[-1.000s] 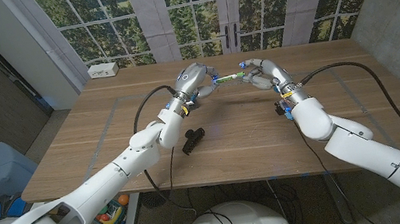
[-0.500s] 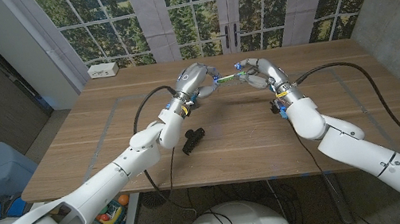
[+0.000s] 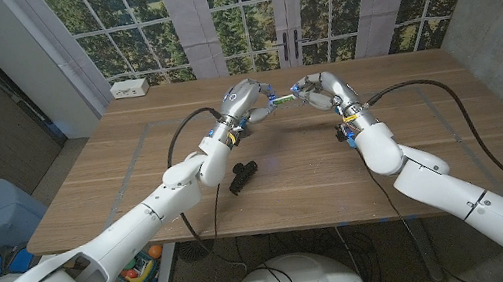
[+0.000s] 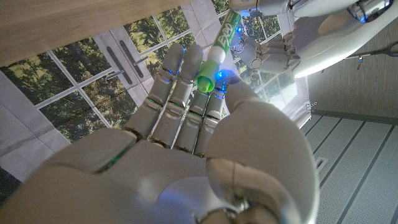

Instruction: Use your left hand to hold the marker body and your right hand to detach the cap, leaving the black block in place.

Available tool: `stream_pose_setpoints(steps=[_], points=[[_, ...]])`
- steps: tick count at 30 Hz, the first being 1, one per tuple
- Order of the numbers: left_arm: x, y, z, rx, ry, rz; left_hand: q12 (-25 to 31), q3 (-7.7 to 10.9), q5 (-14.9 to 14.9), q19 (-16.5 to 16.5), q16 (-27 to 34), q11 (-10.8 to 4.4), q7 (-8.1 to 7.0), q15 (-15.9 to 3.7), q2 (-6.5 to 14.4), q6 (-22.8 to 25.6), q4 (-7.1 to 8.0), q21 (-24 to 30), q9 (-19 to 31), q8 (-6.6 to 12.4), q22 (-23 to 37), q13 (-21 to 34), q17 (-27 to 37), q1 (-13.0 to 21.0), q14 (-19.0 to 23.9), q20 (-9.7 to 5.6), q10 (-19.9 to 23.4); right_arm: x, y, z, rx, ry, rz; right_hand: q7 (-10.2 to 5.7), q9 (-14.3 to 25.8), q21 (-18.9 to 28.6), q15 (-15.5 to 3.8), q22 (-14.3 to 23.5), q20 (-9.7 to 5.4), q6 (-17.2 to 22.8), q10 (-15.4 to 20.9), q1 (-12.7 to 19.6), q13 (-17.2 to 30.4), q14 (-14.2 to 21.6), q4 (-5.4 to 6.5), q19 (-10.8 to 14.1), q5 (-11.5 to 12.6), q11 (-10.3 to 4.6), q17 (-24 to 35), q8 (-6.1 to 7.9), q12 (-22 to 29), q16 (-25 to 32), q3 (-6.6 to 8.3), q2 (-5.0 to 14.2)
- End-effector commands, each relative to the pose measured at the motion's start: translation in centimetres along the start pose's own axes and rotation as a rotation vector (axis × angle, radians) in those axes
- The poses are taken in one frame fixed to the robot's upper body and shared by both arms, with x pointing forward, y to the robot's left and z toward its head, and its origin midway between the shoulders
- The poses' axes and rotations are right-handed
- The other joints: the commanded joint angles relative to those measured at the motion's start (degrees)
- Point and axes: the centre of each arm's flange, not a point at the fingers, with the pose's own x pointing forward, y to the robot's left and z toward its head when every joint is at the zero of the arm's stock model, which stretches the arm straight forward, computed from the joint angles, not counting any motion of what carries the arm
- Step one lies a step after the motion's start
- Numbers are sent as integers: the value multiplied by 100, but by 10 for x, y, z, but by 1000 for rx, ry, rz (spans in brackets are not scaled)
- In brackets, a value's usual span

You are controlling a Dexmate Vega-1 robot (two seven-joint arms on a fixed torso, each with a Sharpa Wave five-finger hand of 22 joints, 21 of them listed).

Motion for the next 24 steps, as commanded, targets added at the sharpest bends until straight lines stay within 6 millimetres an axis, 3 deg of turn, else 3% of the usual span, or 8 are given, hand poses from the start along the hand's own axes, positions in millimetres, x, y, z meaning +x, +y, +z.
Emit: stream_pose_setpoints(steps=[1,5,9,15,19,22,24], points=[[-2,2,-3,-4,-2,5,10,15,33,-25,7,-595,7,-918,699,57,45,42,846,18,8,1616,32,699,14,-160,612,4,3,-2,19,-37,-28,54,25,215,-563,105,-567,113,215,168,127,228,-3,40,11,25,119,64,116,92,32,0],[-4,3,-4,-2,1,12,2,15,35,-31,-1,-596,5,-919,701,58,46,50,843,18,7,1624,32,700,13,-159,611,3,2,-3,9,-23,-37,113,36,337,-556,139,-585,46,199,227,205,260,-7,51,-1,14,180,48,128,91,27,-29],[-5,6,-7,5,19,25,-5,14,38,-35,1,-597,14,-918,701,62,47,58,838,17,6,1632,40,700,22,-159,615,1,-3,-5,1,12,-11,116,54,489,-557,179,-593,-179,-38,285,337,174,10,-92,-19,46,275,-30,59,18,2,-93],[-5,8,-10,13,38,35,-21,12,41,-36,-8,-596,10,-918,699,57,46,73,844,19,5,1643,45,701,21,-156,611,-4,-9,-6,-8,31,20,147,76,821,-514,155,-531,-710,-666,-78,513,-244,196,-451,-59,104,351,-231,-249,-384,-238,-357],[-5,7,-10,20,38,36,-27,11,43,-44,-5,-597,11,-918,700,39,47,82,851,16,4,1652,55,702,32,-156,619,-7,-11,-5,-16,40,20,110,71,857,-553,110,-569,-829,-798,-28,525,-349,130,-581,-41,88,337,-283,-341,-514,-229,-412],[-5,7,-10,13,34,37,-40,10,45,-44,-15,-595,17,-918,699,54,47,91,853,23,3,1652,53,703,28,-157,618,-9,-11,-5,-31,42,2,42,73,935,-599,58,-656,-868,-819,306,565,-394,-20,-647,-7,55,372,-303,-383,-590,-107,-368],[-4,7,-9,13,31,38,-40,9,46,-47,-15,-594,13,-918,699,49,47,94,855,23,2,1658,56,702,31,-156,623,-10,-10,-4,-52,44,-18,-9,86,1083,-620,31,-763,-791,-763,738,623,-365,-86,-710,14,-19,456,-277,-395,-616,-3,-368]])
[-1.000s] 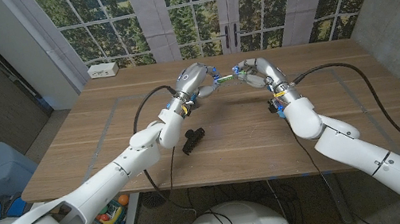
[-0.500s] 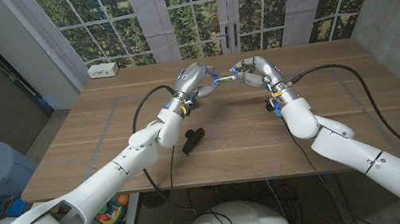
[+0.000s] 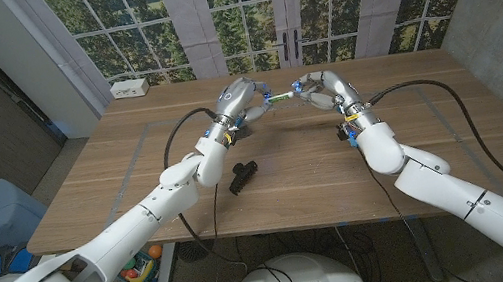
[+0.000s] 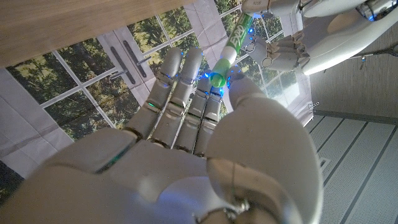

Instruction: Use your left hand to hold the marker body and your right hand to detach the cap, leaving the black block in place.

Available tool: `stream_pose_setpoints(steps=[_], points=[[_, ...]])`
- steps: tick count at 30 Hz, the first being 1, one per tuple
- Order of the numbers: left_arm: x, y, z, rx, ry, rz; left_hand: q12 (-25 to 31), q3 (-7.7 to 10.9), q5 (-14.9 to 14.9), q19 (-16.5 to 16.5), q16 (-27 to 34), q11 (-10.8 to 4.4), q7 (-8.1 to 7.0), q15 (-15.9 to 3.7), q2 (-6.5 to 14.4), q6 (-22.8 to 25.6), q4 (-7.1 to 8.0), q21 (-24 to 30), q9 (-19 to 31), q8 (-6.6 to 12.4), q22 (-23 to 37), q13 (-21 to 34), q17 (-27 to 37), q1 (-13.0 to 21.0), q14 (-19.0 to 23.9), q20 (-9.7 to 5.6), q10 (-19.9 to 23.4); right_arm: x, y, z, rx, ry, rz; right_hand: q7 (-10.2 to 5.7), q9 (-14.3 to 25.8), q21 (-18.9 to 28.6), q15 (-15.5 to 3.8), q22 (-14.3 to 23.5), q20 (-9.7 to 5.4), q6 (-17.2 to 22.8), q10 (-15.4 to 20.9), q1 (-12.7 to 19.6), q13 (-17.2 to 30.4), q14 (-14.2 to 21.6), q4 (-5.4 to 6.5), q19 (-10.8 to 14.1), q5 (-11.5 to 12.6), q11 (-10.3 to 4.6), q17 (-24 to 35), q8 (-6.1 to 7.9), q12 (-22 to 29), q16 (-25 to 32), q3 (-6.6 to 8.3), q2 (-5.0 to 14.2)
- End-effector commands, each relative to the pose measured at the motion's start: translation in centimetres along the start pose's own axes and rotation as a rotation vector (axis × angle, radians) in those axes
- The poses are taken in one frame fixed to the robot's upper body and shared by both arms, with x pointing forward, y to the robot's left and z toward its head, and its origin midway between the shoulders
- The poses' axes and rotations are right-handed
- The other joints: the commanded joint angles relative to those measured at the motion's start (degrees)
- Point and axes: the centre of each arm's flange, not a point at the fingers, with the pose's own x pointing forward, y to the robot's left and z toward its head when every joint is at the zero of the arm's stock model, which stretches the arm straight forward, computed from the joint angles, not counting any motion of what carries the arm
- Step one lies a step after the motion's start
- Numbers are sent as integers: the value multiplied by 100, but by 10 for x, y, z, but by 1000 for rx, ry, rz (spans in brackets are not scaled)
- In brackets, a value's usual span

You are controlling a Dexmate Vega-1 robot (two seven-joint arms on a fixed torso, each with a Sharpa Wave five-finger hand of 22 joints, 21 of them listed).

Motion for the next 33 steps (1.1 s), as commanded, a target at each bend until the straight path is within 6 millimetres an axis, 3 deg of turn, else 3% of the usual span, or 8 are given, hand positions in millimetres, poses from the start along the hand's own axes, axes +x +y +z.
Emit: stream_pose_setpoints(steps=[1,3,5,13,15,20,33], points=[[0,1,-1,3,4,9,-7,2,36,-26,-15,-594,-1,-918,737,42,41,31,770,26,16,1546,32,664,33,-138,624,-7,-4,1,-46,25,-25,-95,43,285,-716,-35,-853,48,45,878,126,-17,-126,-161,78,-140,145,-7,-43,-84,190,-34],[0,2,-1,3,3,11,-13,2,37,-27,-18,-594,-3,-918,735,43,40,35,766,24,15,1548,33,665,32,-138,620,-7,-3,1,-51,20,-16,-115,49,378,-718,-28,-871,95,79,1000,149,-17,-108,-172,80,-170,173,6,-45,-110,195,-65],[-1,3,-1,-1,2,13,-16,2,39,-28,-22,-595,3,-918,736,42,40,40,763,22,15,1555,33,666,32,-137,621,-7,-2,1,-54,6,-35,-138,64,703,-713,12,-863,293,335,1245,187,165,-33,-244,80,-176,274,61,-12,-122,191,-54],[-2,5,0,-10,-2,13,-39,-1,43,-36,-29,-594,0,-918,737,36,42,58,780,29,13,1562,42,664,40,-138,621,-4,3,4,-72,-27,-36,-92,71,1205,-695,3,-839,687,697,1180,305,589,72,-211,58,-101,428,183,50,-95,106,12],[-3,5,0,-9,-3,14,-36,-1,44,-38,-33,-595,-5,-918,735,39,42,61,778,29,13,1569,41,664,38,-141,630,-4,4,5,-77,-47,-57,-28,76,1366,-680,-39,-837,939,992,1077,404,851,117,-155,47,-62,555,281,166,16,49,69],[-4,6,-1,-10,-5,14,-42,-2,48,-42,-41,-595,3,-919,735,36,41,70,768,22,12,1574,40,665,40,-144,640,-6,4,6,-71,-79,-110,27,71,1591,-674,-112,-854,1195,1182,1112,472,1151,54,-48,32,-34,722,378,196,115,34,101],[-6,8,-4,-38,9,1,6,-43,110,67,37,-586,81,-924,639,281,8,171,727,85,5,1649,121,689,206,-271,859,-10,2,4,-27,-145,-127,193,126,1872,-658,-242,-840,1410,1459,1211,618,1399,-3,131,27,26,892,496,266,137,39,19]])
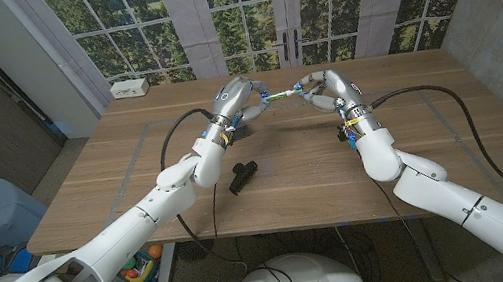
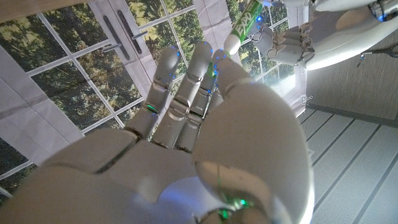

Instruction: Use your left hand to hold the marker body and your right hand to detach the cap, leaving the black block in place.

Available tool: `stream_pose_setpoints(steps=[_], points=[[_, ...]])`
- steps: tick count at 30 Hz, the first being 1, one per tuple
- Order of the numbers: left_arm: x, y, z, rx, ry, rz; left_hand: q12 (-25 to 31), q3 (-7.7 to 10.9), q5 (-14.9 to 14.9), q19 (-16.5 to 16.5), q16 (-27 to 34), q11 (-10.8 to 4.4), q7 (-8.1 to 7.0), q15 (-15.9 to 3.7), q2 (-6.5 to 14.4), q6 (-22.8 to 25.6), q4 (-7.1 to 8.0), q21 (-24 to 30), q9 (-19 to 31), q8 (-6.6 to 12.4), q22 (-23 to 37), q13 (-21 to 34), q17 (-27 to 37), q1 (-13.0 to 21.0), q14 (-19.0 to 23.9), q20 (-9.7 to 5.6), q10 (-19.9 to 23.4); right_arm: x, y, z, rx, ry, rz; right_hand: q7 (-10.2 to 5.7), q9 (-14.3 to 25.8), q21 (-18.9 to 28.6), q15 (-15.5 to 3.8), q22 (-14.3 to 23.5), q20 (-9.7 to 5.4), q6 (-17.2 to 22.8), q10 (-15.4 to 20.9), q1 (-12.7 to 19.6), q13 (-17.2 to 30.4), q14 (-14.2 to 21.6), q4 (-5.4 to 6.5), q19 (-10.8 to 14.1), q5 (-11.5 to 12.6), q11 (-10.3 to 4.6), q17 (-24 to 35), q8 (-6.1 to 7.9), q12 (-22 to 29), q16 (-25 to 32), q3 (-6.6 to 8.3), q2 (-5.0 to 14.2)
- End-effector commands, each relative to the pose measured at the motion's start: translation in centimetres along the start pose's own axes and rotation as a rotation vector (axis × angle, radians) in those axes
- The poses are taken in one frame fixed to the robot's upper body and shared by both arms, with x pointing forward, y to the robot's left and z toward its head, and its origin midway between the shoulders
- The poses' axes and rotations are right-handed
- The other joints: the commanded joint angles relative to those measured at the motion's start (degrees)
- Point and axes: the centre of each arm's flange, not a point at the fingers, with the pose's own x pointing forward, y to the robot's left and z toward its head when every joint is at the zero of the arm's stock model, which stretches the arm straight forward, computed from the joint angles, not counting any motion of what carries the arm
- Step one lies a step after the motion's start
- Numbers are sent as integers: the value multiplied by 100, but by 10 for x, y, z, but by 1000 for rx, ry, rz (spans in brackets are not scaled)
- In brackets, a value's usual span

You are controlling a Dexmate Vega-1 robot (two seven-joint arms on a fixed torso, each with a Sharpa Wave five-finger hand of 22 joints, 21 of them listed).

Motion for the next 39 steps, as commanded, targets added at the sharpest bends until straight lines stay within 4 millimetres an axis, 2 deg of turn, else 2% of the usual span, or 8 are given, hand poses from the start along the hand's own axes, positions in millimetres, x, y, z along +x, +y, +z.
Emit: stream_pose_setpoints(steps=[1,5,16,27,39], points=[[-1,1,-3,-25,13,-18,97,-26,101,87,72,-640,45,-916,601,252,-22,76,738,109,3,1319,55,711,115,-309,863,-3,-2,1,46,-59,-14,47,63,80,-147,-35,-837,73,663,77,356,114,-28,91,-10,41,64,53,103,41,22,2],[-1,2,-4,-26,20,-20,166,-26,208,196,79,-630,104,-917,525,378,-31,155,810,188,6,1402,83,761,178,-397,1003,-5,-3,0,44,-55,-29,43,95,103,-142,-64,-838,54,650,73,387,136,-21,98,2,44,91,64,96,38,32,0],[-4,3,-4,-18,24,-13,187,-26,353,249,72,-613,136,-917,448,453,-17,239,799,172,20,1467,114,801,238,-445,1032,-11,-8,0,26,-37,-56,65,171,154,-140,-143,-836,36,673,70,477,153,-14,97,14,67,158,101,103,7,66,-13],[-8,7,-3,15,23,17,103,-36,470,245,47,-635,21,-916,420,504,7,316,694,94,36,1401,144,803,242,-449,1040,-18,-16,-7,-6,3,-88,67,169,182,-137,-205,-829,36,642,68,517,148,-17,87,23,75,208,97,70,-25,98,-34],[-10,7,-2,31,32,2,14,-60,545,223,22,-642,-6,-914,408,494,30,373,666,57,43,1347,158,761,243,-438,1045,-23,-24,-12,-74,76,-79,75,150,197,-131,-282,-815,1,625,48,539,114,-14,12,64,82,272,65,17,-85,148,-55]])
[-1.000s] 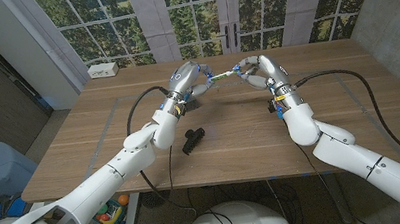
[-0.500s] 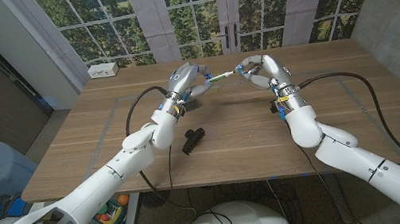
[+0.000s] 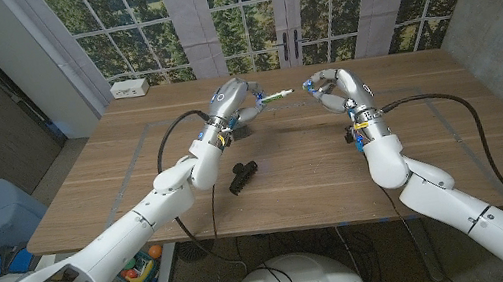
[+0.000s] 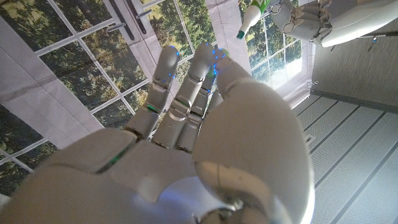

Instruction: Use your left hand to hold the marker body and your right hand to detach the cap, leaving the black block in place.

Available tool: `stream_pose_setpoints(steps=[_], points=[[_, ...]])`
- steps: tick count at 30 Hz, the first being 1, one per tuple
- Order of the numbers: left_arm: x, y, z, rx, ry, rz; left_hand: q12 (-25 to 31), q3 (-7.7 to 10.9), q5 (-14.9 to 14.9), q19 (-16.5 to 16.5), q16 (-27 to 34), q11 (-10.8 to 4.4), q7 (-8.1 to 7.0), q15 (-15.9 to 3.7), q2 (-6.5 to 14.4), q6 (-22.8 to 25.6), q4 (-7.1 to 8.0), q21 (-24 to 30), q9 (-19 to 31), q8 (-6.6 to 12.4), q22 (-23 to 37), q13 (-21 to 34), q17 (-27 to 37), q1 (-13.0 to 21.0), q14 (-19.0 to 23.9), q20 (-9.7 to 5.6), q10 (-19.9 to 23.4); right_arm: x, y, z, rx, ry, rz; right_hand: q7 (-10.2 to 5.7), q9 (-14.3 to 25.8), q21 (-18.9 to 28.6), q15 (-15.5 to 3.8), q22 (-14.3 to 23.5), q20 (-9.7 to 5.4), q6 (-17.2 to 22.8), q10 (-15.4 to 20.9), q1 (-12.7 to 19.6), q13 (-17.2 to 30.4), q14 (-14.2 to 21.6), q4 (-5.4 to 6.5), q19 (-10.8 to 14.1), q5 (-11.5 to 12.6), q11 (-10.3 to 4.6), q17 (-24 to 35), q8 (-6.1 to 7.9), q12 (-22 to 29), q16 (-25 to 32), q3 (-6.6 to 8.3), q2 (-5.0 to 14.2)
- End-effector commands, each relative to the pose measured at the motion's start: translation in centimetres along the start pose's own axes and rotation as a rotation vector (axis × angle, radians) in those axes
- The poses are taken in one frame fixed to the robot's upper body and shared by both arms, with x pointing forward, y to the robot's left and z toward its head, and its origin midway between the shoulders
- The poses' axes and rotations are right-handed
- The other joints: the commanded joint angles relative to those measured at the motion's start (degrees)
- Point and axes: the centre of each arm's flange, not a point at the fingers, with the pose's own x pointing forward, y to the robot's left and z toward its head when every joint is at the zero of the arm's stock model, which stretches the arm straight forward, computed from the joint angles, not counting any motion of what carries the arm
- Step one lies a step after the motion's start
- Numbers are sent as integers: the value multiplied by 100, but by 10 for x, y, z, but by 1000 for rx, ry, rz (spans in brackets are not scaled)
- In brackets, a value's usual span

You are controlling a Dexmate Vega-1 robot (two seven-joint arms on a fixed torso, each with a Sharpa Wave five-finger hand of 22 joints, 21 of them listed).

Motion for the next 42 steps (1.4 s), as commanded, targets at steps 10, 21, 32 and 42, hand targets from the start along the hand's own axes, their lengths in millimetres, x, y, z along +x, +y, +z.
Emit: stream_pose_setpoints(steps=[10,21,32,42], points=[[-6,0,3,52,65,-88,-138,-13,102,-48,-90,-826,-242,-852,643,272,63,88,600,-77,29,1254,-9,500,1,-387,839,-4,-12,-8,-141,193,122,2,-24,41,-88,-79,-812,-66,535,-14,593,-63,10,-120,139,92,71,-43,-28,-126,124,-25],[-18,-2,5,73,170,-143,-194,-30,151,-105,-130,-829,-235,-851,650,318,54,124,532,-126,19,1226,-28,477,6,-357,875,-2,-14,-8,-228,264,209,-4,-22,46,-91,-108,-804,-79,520,-39,631,-89,12,-159,183,100,106,-55,-51,-170,167,-26],[-30,-3,6,86,266,-183,-257,-66,240,293,-115,-826,-187,-852,653,272,42,384,575,-179,19,1248,-30,472,188,-386,851,2,-10,-11,-284,310,312,-9,-18,59,-89,-125,-800,-81,510,-66,667,-99,15,-173,217,86,141,-60,-71,-205,205,-27],[-40,-3,4,81,367,-223,-400,-155,334,1026,-121,-813,-141,-855,579,215,30,904,647,-279,18,1144,-207,527,697,-435,823,4,-3,-15,-288,306,352,-15,-26,72,-90,-136,-795,-70,527,-84,677,-95,13,-180,240,82,174,-66,-92,-229,239,-31]])
